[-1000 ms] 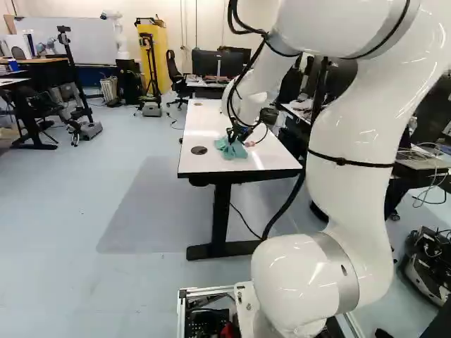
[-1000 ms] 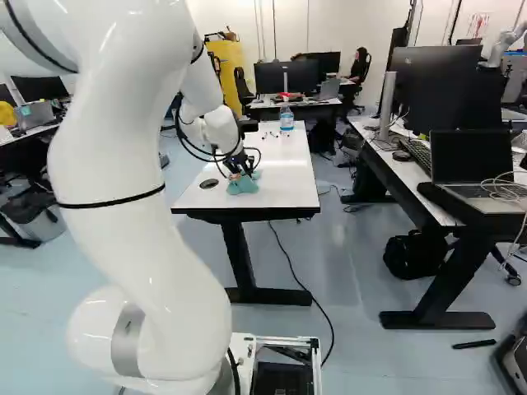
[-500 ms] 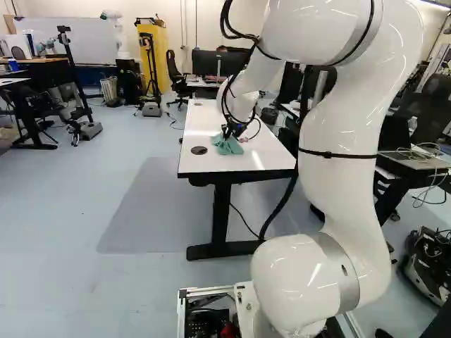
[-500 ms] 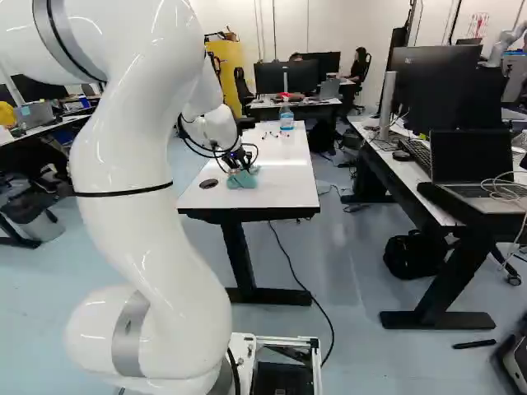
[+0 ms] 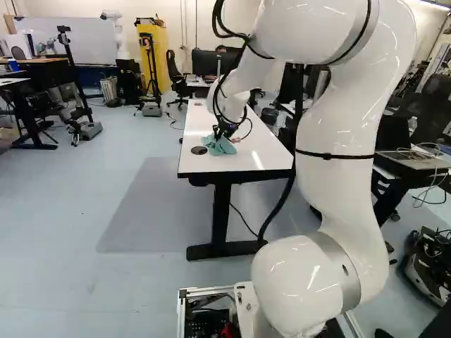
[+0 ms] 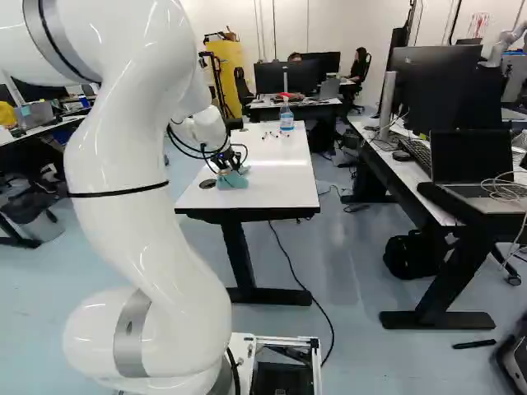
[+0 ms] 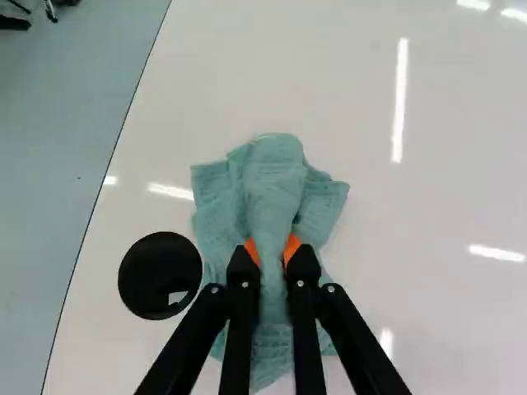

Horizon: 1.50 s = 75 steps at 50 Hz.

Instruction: Clean the table with the green towel

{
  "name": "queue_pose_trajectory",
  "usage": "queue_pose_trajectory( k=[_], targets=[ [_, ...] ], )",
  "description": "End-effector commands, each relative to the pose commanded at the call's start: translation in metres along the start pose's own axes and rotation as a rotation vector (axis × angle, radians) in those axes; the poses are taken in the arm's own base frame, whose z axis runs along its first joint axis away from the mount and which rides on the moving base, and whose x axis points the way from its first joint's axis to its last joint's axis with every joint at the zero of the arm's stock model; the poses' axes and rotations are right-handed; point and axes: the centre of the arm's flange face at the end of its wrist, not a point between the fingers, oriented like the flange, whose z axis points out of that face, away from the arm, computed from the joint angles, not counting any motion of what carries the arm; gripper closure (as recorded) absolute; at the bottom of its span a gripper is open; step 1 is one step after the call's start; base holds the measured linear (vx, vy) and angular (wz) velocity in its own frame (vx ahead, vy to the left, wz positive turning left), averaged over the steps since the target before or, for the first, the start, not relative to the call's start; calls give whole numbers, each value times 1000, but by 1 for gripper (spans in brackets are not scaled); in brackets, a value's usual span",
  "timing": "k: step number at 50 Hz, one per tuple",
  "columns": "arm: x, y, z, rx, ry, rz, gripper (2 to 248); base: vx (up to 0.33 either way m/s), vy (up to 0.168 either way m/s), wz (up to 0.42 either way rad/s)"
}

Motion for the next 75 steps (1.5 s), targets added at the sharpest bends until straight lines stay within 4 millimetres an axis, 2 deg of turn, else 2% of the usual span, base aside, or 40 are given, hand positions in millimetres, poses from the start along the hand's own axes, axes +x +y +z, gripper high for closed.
queue_pose_trajectory(
  k=[35, 59, 75],
  targets=[
    [-52, -9, -38, 9, -31, -12, 203, 0, 0, 0],
    [-63, 28, -45, -30, -37, 48, 203, 0, 0, 0],
    [-54, 53, -38, -57, -32, 88, 203, 0, 0, 0]
  ],
)
